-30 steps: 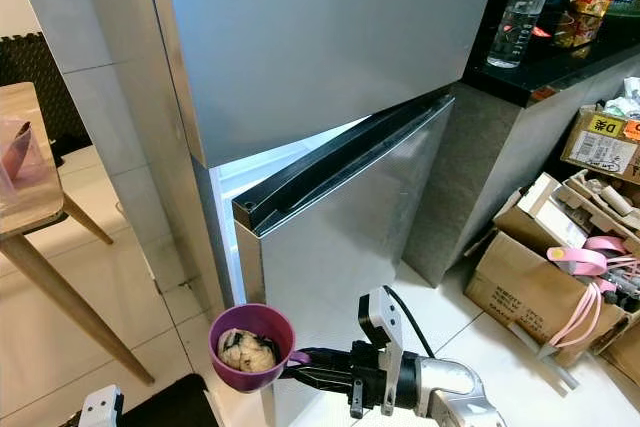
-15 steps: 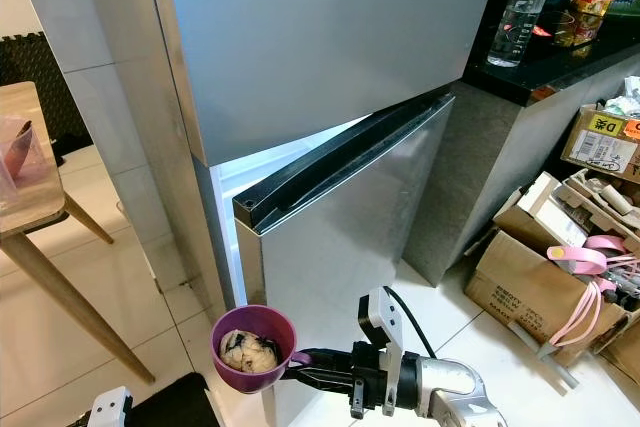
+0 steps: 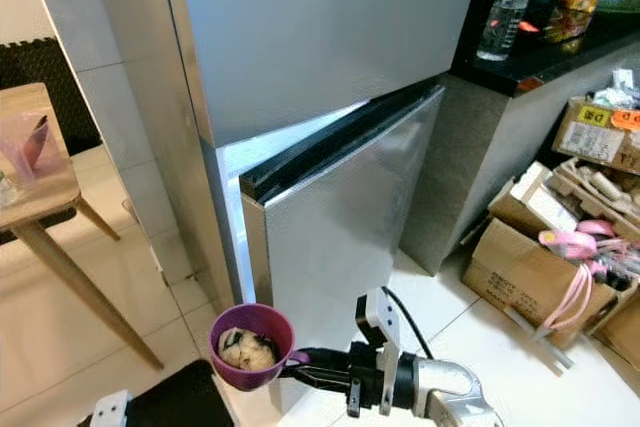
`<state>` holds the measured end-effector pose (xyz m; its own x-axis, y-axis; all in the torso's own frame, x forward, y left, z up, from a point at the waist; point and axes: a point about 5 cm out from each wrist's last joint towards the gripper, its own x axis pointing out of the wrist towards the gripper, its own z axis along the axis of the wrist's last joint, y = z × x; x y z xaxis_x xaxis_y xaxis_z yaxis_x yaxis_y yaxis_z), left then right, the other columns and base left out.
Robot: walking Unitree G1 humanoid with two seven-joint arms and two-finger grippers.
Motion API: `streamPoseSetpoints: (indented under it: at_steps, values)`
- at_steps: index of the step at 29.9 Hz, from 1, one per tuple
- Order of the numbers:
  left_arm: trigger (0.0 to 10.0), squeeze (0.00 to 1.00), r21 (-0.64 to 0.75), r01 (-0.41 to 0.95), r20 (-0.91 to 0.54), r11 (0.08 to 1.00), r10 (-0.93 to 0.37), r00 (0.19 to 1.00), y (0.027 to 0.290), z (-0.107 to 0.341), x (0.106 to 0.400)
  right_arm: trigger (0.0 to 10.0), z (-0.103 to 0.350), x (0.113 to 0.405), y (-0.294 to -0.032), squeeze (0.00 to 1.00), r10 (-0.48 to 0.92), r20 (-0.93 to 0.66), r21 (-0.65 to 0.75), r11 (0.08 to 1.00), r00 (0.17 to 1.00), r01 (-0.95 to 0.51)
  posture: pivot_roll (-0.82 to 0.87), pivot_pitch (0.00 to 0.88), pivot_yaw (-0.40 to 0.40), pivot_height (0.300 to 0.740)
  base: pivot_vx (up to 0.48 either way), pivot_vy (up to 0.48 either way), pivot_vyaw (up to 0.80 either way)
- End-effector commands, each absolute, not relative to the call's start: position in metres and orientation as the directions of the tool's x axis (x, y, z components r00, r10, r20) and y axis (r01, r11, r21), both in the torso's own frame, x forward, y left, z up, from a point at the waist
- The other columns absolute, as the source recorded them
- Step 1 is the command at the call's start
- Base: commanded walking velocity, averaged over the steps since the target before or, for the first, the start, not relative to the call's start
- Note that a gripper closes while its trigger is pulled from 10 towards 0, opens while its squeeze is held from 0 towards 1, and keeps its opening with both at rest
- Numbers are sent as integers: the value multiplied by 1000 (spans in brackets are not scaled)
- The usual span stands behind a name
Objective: Restocking fridge
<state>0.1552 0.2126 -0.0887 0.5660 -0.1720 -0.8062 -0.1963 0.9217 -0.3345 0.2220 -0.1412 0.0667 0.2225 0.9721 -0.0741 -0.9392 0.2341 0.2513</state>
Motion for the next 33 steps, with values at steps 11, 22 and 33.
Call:
streamPoseSetpoints:
  at_steps: [11,22,33]
  values:
    - [10000,0,-328,-226,-819,917,-156,552,213,-92,148,10000,70,225,-138,0,969,-73,230,246,235,-942,-60,0,6,740,-217,0,0]
    - [10000,0,-263,-192,-846,946,-131,517,218,-93,143,10000,69,226,-137,0,968,-71,230,251,241,-940,-60,0,5,740,0,-169,0]
    - [10000,0,-249,-212,-845,945,-105,524,218,-93,144,10000,69,226,-134,0,969,-67,232,246,237,-941,-64,0,7,740,0,-229,0]
